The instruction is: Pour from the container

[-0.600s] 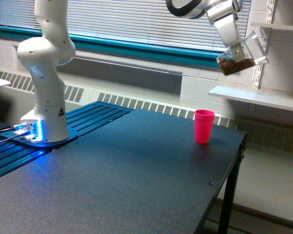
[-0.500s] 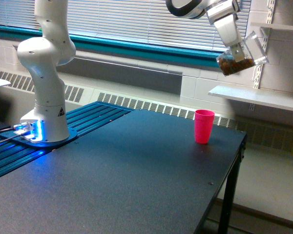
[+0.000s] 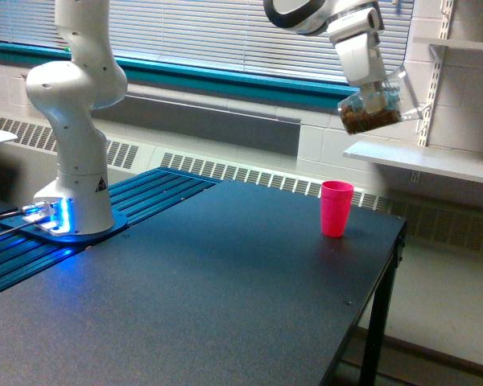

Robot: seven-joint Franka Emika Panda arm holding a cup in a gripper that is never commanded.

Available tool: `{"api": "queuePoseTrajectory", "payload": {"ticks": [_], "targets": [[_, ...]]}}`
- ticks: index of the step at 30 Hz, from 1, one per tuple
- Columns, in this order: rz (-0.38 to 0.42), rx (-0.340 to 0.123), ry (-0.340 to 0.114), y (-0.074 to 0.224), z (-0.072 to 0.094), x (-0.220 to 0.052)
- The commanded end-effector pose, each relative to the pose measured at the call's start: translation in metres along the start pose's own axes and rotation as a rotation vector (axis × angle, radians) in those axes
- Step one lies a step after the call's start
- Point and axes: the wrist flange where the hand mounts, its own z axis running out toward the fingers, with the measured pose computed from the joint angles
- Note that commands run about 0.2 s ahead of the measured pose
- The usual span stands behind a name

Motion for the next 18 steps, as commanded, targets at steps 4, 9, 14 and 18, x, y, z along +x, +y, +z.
{"api": "queuePoseTrajectory", "payload": {"ticks": [4, 9, 14, 18], "targets": [[-0.058, -0.014, 0.002, -0.018, -0.016, -0.035], [-0.085, -0.018, 0.009, -0.028, -0.022, -0.056], [-0.102, -0.016, 0.025, -0.034, -0.026, -0.075], [-0.113, -0.012, 0.038, -0.041, -0.028, -0.091]]}}
